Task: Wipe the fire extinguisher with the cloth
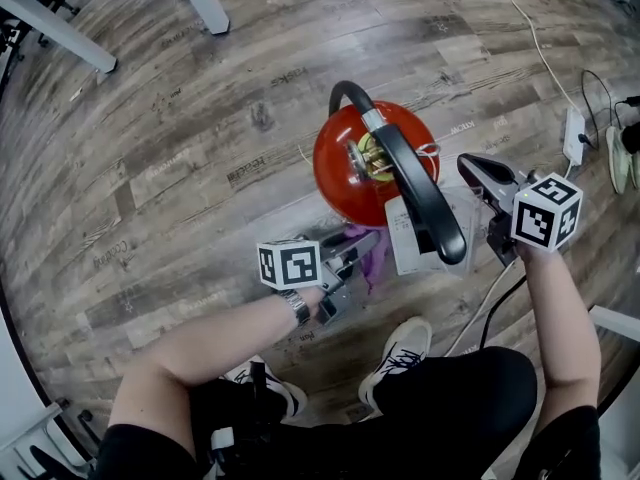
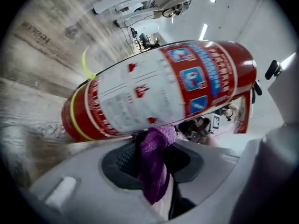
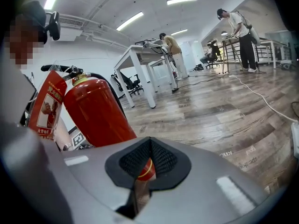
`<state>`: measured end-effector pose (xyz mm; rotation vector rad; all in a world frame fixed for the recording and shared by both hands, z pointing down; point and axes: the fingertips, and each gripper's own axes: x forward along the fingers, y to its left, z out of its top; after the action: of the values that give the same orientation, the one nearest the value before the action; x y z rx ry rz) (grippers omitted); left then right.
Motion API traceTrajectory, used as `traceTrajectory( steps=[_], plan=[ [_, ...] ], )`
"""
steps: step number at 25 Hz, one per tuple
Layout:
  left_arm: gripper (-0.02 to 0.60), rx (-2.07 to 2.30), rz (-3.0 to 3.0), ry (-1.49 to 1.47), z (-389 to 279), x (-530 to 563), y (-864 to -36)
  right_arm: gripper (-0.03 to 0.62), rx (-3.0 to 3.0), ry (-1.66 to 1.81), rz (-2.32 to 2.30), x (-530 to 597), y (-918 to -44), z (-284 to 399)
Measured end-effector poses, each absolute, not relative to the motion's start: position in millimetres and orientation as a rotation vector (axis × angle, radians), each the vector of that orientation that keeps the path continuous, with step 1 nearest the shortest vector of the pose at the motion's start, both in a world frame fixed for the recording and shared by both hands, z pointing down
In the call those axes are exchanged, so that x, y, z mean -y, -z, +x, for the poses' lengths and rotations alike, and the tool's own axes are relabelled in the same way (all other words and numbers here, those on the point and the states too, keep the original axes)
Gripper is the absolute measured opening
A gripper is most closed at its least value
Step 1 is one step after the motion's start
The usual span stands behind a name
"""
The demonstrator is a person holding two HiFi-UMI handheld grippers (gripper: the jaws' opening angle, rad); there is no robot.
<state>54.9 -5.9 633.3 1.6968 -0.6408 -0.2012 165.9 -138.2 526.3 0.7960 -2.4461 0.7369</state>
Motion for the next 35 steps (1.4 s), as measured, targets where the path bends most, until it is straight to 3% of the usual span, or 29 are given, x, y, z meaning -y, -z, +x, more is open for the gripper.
traceTrajectory(
  steps=[9, 16, 27, 35],
  plan=[
    [0.115, 0.743, 1.582, -0.003, 49, -2, -761, 0.005, 2.394, -0.798, 0.784, 131, -556, 171],
    [0.110, 0.698, 1.507, -0.027, 49, -8, -767, 0.004, 2.397, -0.805, 0.809, 130, -550, 175],
    [0.106, 0.230, 1.871, 0.148, 29, 2, -526, 0.005, 2.488, -0.736, 0.888, 142, -490, 172],
    [0.107, 0.146, 2.007, 0.416, -17, 8, -373, 0.005, 2.600, -0.655, 0.866, 148, -416, 151]
  ],
)
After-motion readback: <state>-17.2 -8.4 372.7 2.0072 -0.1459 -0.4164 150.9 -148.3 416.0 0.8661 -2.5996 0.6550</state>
